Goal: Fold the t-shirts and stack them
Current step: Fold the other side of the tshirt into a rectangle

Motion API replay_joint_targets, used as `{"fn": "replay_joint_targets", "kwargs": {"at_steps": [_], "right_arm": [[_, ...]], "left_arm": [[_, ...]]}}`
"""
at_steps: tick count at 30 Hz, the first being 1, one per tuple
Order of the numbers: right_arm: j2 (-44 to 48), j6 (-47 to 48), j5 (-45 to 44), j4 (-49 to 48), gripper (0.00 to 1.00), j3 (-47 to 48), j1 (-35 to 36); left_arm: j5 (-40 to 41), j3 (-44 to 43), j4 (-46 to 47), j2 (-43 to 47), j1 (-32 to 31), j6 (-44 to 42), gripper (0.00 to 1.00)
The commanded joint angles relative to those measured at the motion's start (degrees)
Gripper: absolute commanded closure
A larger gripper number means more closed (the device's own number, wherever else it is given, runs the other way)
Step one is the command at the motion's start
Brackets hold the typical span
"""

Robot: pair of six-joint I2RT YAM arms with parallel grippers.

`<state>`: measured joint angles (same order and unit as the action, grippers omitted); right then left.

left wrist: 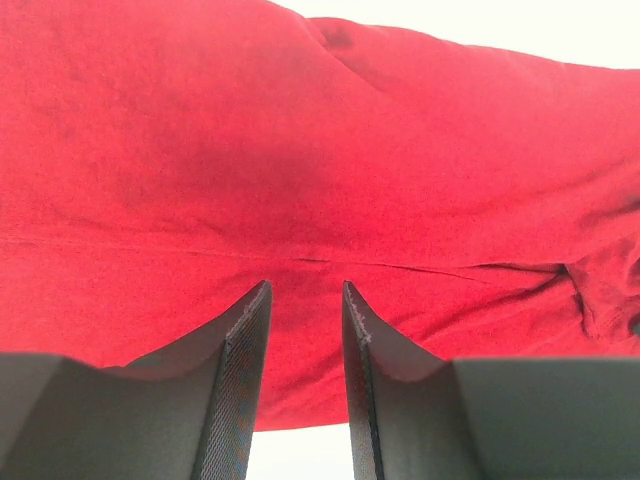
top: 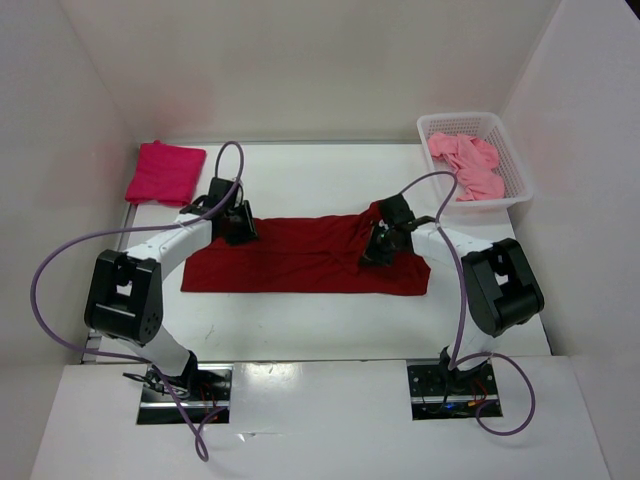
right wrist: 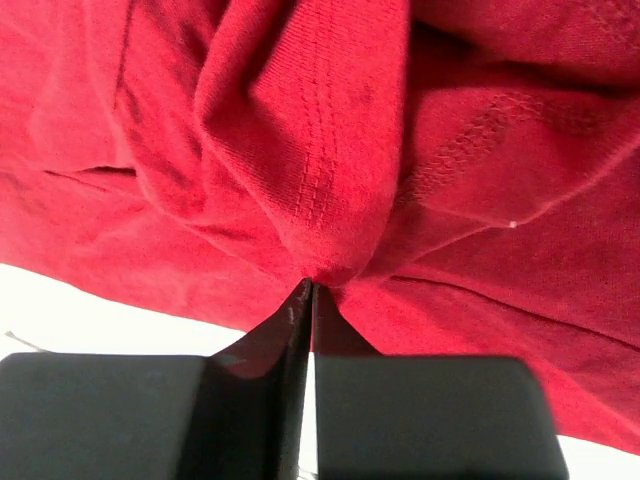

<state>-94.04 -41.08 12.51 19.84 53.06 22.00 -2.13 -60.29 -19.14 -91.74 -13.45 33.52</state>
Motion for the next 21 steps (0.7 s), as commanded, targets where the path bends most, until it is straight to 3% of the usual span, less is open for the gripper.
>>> {"fn": "replay_joint_targets", "kwargs": {"at_steps": [1,10,17,21], "right_arm": [[0.17,-0.4,0.76,-2.61,1.0,2.75,1.2],[10.44,-9.1,-1.35,4.15,0.99,-0.05,6.82],[14.15,-14.2,0.49,3.63,0.83,-3.22,9.28],[13.62,-12.98,-0.03,6.34,0.67,-0.6,9.99]], "left_arm": [[-0.86,0.7,1.38,1.83,-0.43,1.29,0.58],[-0.86,-0.53,1.9,2.36,-0.43,1.29,0.58],[-0.86,-2.81,1.91,0.78,-0.43,1.29,0.58],[-0.34,-4.04,1.39,0.16,-0.43,0.76,0.58]]}}
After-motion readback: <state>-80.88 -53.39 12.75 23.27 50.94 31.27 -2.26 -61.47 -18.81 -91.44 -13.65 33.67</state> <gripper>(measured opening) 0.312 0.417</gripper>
